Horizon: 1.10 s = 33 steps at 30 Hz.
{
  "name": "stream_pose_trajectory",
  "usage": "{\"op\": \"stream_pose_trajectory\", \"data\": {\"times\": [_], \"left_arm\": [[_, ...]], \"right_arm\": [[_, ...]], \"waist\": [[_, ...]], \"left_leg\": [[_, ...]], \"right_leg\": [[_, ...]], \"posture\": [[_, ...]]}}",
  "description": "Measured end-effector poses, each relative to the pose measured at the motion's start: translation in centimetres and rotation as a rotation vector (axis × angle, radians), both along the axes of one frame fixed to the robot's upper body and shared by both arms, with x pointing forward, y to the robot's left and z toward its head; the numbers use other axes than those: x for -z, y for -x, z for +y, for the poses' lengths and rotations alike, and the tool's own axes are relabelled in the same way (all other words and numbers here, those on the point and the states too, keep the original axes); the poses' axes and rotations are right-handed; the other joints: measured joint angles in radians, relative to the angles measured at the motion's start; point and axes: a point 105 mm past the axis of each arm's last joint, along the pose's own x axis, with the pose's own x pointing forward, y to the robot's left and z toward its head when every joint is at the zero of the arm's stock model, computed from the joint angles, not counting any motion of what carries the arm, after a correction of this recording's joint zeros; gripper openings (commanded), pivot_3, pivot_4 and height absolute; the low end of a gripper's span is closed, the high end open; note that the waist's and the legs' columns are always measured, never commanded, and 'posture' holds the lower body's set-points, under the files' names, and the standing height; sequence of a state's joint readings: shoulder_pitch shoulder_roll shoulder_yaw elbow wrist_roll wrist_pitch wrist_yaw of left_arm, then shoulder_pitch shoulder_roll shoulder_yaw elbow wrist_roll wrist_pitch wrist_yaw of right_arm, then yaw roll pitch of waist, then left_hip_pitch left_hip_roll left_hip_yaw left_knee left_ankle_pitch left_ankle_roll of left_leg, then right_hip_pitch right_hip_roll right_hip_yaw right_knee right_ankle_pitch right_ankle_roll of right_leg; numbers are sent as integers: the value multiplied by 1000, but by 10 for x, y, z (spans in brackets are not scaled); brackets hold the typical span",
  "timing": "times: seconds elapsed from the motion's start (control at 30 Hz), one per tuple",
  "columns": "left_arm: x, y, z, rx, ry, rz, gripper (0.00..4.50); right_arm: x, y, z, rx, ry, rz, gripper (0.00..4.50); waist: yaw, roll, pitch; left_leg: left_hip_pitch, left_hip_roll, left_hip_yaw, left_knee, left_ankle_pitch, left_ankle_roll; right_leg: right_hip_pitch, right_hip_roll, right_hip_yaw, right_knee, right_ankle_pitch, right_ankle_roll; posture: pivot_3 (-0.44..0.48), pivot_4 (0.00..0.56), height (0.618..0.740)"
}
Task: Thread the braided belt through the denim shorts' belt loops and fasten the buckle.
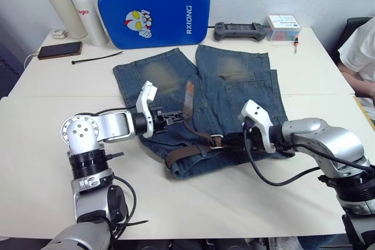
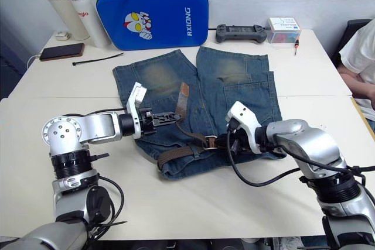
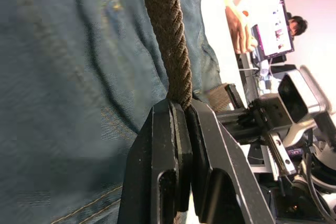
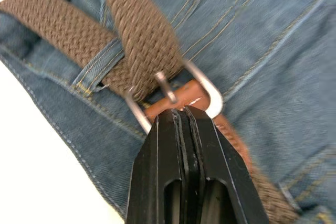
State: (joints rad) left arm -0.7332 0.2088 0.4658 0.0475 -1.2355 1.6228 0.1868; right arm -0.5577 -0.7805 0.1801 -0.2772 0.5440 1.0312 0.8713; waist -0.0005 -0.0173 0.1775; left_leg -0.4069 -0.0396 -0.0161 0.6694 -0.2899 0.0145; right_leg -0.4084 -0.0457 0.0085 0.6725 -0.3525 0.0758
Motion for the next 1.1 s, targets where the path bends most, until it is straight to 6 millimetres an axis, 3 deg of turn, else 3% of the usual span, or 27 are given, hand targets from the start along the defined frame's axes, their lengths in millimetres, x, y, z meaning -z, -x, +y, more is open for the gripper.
{"op": "stream_pose_trajectory", "data": {"times": [0.13, 0.6, 0.9, 1.1], "left_arm": [[1, 0, -1, -9, 0, 5, 0], [3, -1, 10, -41, -36, 9, 0], [1, -1, 14, -41, -54, -1, 0], [-15, -2, 1, 15, -64, -51, 0]], "right_arm": [[-6, -5, 4, -2, -36, -9, 32], [18, -7, 21, -45, -98, 71, 32], [24, -10, 28, -141, -26, 31, 32], [30, -13, 32, -196, 55, -1, 32]], "waist": [[1, 0, 0], [-3, 0, 0], [-8, -2, -2], [-13, -10, -9]], "left_leg": [[0, 0, 0, 0, 0, 0], [0, 0, 0, 0, 0, 0], [2, 1, 0, -1, 0, -1], [4, 1, 0, -2, 0, -2]], "right_leg": [[0, 0, 0, 0, 0, 0], [0, 0, 0, 0, 0, 0], [0, 1, -1, 1, 0, 0], [1, 1, -1, 0, 0, 0]], "posture": [[0, 150, 740], [0, 150, 740], [0, 150, 740], [0, 150, 740]]}}
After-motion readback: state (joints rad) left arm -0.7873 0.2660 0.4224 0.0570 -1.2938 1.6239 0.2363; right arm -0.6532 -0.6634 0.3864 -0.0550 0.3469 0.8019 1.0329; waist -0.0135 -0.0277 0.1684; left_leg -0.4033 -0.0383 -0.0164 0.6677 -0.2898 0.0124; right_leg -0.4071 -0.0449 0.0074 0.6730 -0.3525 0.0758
